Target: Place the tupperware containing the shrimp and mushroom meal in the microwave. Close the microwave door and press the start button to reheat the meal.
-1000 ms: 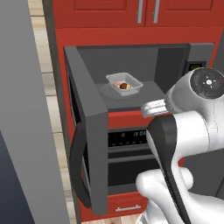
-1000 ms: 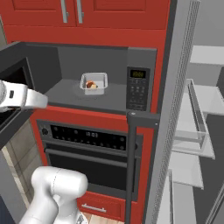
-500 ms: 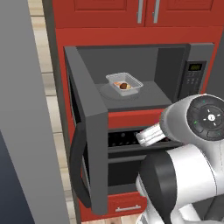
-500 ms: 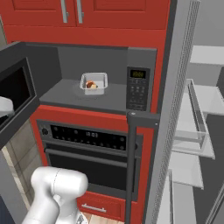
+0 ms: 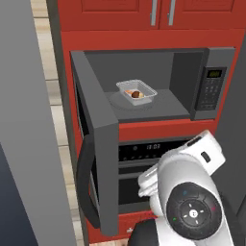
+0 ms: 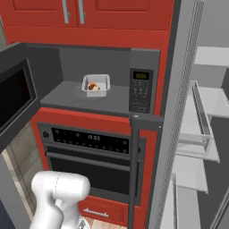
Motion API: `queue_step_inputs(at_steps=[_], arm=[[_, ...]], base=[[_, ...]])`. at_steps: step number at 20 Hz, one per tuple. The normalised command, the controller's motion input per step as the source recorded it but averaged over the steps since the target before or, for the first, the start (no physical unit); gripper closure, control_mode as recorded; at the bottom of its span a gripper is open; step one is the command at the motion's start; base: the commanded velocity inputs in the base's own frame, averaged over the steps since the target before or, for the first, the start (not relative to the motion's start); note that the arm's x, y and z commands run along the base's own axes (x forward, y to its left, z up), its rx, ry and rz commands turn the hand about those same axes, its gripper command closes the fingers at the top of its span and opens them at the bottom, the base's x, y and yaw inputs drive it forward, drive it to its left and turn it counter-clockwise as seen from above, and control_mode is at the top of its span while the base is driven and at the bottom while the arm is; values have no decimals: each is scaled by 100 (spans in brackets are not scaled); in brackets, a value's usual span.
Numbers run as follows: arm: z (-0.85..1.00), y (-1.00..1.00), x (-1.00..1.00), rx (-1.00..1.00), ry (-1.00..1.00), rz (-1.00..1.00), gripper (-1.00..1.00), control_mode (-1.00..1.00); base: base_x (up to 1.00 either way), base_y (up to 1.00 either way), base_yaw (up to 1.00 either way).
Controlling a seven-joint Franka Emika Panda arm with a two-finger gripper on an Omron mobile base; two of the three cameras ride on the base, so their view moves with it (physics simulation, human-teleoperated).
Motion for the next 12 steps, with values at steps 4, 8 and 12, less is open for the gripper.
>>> queue_step_inputs(at_steps=[4,8,12], arm=[[1,49,-58,-21,-1,0,-100,-100],[0,67,-43,-25,-6,0,-100,-100],[0,75,-25,-26,-10,-1,-100,-100]], base=[[0,0,0],[0,0,0],[0,0,0]])
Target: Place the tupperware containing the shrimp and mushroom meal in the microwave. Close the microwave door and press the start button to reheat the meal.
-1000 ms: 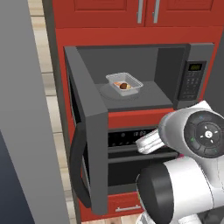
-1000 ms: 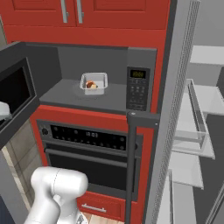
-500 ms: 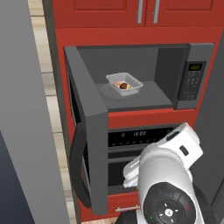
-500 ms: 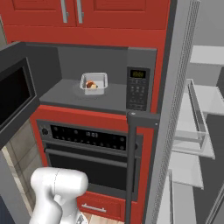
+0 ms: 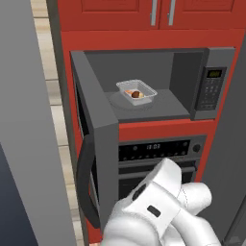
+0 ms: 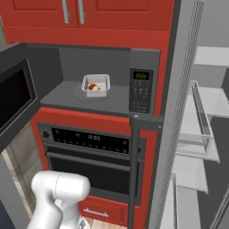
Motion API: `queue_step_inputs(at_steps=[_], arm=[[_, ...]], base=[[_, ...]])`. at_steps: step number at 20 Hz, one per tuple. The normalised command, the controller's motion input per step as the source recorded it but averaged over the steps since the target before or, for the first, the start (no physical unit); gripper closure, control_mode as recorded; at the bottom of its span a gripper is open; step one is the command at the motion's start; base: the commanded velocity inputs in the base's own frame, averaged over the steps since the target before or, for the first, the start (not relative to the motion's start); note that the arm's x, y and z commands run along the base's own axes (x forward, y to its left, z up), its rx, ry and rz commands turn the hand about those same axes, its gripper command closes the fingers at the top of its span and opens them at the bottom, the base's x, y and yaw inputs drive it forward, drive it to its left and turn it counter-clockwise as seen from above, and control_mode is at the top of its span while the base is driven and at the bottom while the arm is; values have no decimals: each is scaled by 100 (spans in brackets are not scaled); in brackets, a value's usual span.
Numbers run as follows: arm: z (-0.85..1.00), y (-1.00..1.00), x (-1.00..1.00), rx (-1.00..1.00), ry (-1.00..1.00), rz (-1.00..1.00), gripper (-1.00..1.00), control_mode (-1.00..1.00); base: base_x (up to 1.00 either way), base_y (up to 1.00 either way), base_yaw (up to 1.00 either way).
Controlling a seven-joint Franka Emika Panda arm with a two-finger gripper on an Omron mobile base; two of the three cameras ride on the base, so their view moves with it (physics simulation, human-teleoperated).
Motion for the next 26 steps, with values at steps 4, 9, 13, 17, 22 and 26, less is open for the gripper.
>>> queue_step_inputs(at_steps=[4,9,13,17,22,26], arm=[[0,84,-8,-27,-11,-2,-100,-100],[0,89,0,-27,-10,-1,-100,-100],[-4,92,5,-25,-5,0,-100,-100],[-13,75,31,-20,0,-1,-100,-100],[-21,40,58,-14,0,-8,-100,-100],[-20,33,67,-14,1,-13,-100,-100]], base=[[0,0,0],[0,0,0],[0,0,0],[0,0,0],[0,0,0],[0,0,0]])
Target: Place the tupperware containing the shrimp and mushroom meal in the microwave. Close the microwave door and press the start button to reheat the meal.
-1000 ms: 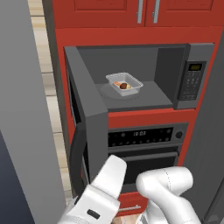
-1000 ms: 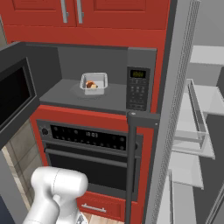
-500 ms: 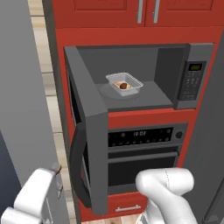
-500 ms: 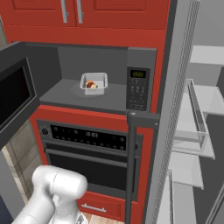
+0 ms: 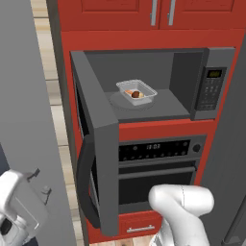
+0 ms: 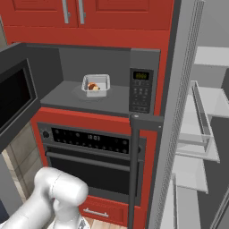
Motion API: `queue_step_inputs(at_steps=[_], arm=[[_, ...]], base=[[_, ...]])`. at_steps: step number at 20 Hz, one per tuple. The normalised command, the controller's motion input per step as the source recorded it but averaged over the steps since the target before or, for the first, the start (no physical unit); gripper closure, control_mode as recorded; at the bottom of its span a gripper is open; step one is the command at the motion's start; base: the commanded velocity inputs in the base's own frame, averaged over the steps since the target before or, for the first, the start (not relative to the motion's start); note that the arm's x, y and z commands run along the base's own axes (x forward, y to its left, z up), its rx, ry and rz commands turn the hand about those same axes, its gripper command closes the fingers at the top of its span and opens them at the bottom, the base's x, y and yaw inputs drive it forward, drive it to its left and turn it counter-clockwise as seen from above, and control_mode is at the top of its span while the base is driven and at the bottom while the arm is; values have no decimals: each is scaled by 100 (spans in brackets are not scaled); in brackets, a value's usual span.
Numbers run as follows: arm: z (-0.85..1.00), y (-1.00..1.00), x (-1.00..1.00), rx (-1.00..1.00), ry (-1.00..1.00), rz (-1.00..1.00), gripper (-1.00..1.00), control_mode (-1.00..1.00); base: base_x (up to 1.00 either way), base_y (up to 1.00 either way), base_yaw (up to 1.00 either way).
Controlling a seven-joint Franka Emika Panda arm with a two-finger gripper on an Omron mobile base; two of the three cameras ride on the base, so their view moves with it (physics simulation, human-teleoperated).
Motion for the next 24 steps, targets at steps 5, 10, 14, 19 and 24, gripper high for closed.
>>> queue_step_inputs(at_steps=[5,10,14,19,24], arm=[[-19,31,70,-12,3,-14,-100,-100],[-17,11,47,-8,10,-17,-100,-100],[-25,-39,25,-1,16,-19,-100,-100],[-22,-85,3,0,13,-16,-100,-100],[-2,-100,-36,3,3,-9,-100,-100]], base=[[0,0,0],[0,0,0],[0,0,0],[0,0,0],[0,0,0]])
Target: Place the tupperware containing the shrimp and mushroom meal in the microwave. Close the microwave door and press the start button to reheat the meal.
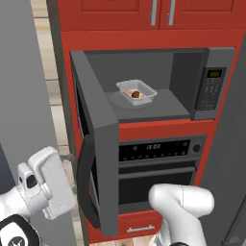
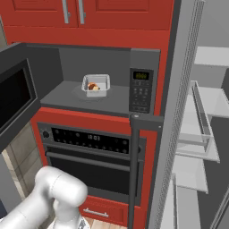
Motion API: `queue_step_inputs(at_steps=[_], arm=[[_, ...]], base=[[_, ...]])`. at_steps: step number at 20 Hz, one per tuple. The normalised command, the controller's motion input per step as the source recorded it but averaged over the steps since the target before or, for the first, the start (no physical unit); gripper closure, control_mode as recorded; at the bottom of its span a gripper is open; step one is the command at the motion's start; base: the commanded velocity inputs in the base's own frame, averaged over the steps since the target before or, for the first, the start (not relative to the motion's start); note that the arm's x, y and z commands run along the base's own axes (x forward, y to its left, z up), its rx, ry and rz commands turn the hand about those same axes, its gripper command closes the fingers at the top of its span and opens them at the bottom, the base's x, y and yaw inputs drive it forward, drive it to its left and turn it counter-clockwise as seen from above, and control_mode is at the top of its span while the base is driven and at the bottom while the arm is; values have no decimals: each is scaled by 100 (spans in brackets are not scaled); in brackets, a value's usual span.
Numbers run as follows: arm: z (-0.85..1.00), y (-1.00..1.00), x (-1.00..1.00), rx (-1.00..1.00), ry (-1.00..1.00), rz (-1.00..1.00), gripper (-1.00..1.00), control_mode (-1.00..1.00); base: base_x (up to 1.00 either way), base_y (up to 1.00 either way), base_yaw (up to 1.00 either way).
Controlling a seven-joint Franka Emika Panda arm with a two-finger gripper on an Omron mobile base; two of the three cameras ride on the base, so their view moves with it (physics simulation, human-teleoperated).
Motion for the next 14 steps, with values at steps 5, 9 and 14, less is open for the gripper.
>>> queue_step_inputs(at_steps=[5,9,14], arm=[[-8,-100,-35,7,0,-5,-100,-100],[-2,-100,-15,13,0,0,-100,-100],[0,-100,-3,17,0,0,-100,-100]], base=[[0,0,0],[0,0,0],[0,0,0]])
